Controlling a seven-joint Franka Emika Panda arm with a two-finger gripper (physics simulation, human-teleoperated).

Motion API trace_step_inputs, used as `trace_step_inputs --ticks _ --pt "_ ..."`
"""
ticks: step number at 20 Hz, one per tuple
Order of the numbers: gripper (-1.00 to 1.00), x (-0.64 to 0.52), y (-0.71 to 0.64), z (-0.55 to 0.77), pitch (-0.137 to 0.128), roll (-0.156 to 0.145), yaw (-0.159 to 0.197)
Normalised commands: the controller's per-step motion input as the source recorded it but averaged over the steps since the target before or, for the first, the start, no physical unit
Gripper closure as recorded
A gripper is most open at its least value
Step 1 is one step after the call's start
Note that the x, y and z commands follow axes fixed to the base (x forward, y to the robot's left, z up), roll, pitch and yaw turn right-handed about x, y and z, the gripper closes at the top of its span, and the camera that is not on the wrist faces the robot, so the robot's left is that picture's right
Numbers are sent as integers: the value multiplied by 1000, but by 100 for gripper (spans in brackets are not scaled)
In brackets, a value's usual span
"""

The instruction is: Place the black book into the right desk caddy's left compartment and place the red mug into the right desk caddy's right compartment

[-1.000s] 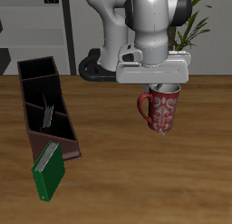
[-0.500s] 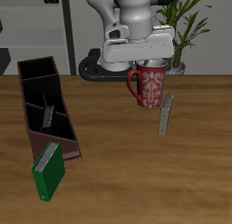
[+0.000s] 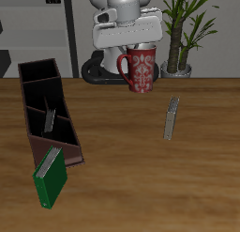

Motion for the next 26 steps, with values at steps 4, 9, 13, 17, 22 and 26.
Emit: trace_step_inputs --ticks 4,9,13,17,22,26 --pt "100 -376 -349 73 -18 0 -26" --pt "100 -296 -221 -35 -17 -8 15" --pt "100 -249 -344 -159 14 -8 -2" --pt "100 -237 -390 -160 54 53 -28" --pt "100 -308 -460 94 15 41 -35" --pt "100 -228 -288 44 -4 -1 -29"
